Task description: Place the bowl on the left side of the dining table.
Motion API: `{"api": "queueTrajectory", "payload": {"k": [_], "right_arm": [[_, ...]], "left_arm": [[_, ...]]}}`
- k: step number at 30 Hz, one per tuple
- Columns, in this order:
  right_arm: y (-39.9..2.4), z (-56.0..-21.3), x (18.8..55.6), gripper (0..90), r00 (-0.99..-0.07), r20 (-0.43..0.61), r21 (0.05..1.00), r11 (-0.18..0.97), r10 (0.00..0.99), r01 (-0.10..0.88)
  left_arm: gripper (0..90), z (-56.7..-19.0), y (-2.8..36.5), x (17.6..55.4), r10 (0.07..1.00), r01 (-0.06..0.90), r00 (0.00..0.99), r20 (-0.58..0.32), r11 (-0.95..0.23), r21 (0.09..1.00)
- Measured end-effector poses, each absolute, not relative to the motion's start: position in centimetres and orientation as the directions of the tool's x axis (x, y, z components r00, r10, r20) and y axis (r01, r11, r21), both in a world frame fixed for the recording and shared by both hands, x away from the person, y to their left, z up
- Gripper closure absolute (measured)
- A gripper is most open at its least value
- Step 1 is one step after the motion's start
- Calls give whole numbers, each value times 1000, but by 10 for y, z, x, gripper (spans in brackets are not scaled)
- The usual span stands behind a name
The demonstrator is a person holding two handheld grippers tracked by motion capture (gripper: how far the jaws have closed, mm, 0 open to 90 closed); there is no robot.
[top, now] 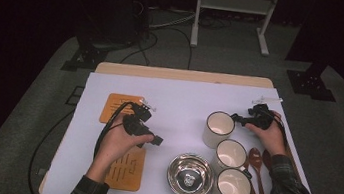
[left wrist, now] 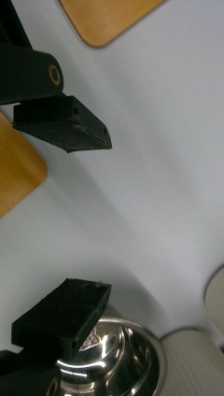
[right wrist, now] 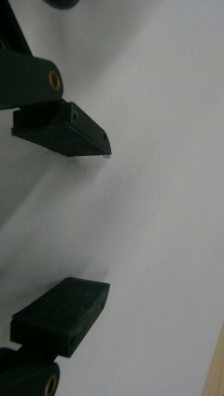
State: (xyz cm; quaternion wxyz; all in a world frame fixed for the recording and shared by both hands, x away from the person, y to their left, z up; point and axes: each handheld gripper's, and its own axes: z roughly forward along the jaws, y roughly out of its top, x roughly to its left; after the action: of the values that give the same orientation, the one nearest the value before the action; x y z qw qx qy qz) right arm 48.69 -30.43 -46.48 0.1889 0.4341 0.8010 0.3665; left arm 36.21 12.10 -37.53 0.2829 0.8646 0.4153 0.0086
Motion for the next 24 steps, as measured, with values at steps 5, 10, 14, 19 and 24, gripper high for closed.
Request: {"api": "queueTrajectory", "payload": {"k": [5, 10, 14, 19, 24], "right_arm": [[-304, -465, 487, 266, -552, 15, 751, 355, 834, 557], [-304, -465, 487, 266, -551, 16, 751, 354, 834, 557], [-304, -465, 487, 266, -551, 15, 751, 355, 834, 556], [-304, -465, 487, 266, -551, 14, 752, 355, 834, 556], [-304, -465, 487, 266, -552, 15, 751, 355, 834, 556]], "left_arm": [[246, -378, 113, 358, 710, 705, 669, -220, -513, 490], [247, -380, 103, 353, 689, 688, 692, -214, -540, 485], [268, -381, 94, 349, 671, 672, 710, -213, -557, 488], [271, -382, 85, 345, 647, 657, 730, -218, -579, 482], [285, -385, 76, 342, 632, 645, 745, -216, -597, 478]]}}
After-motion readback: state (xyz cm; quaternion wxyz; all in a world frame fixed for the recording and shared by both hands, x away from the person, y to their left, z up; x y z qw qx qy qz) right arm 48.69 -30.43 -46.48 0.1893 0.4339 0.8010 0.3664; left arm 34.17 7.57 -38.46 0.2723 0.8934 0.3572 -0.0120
